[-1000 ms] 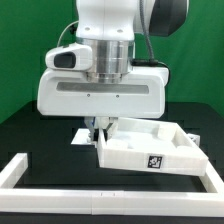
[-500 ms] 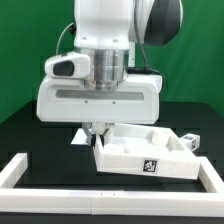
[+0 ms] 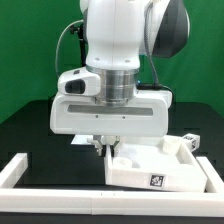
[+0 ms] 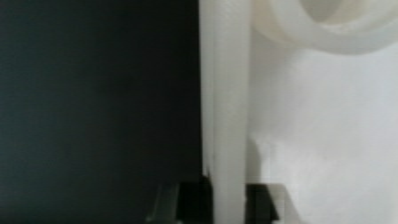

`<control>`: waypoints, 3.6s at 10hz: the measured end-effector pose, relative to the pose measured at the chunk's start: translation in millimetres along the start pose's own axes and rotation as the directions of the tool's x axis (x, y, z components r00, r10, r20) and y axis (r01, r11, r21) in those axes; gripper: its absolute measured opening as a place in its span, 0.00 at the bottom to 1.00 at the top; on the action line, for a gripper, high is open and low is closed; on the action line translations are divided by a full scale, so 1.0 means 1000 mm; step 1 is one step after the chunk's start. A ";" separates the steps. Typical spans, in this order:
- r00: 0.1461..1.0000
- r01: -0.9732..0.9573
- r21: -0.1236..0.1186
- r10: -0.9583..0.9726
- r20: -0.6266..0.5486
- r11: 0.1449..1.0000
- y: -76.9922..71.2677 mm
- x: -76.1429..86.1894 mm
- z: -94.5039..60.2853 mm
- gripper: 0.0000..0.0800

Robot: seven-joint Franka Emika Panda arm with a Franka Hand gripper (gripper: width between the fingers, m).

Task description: Assemble one leg

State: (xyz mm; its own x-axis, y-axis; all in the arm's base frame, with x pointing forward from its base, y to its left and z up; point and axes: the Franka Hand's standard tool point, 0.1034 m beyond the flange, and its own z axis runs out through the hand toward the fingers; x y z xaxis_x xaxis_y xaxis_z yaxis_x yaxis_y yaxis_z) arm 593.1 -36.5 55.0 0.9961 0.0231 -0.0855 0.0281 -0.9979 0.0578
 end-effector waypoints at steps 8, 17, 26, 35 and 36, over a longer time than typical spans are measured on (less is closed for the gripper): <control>0.999 -0.029 0.003 0.029 0.029 1.000 -0.014 -0.007 0.011 0.06; 0.991 -0.127 -0.002 0.127 0.039 0.992 -0.018 -0.007 0.026 0.18; 0.930 -0.321 0.093 0.295 0.219 0.942 -0.018 -0.054 -0.005 0.81; 0.808 -0.309 0.044 0.238 0.539 0.950 -0.038 -0.103 0.007 0.81; 0.768 -0.303 0.050 0.213 0.604 0.952 -0.042 -0.113 0.006 0.81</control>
Offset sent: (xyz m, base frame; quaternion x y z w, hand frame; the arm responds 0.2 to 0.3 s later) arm 0.0059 0.0194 -0.0012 -0.0159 0.0270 0.0790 0.9964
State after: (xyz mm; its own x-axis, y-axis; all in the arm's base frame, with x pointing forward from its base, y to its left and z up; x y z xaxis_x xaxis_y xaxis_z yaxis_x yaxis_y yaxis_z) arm 479.3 2.2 56.6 0.7204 -0.2311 -0.6539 -0.2797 -0.9596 0.0310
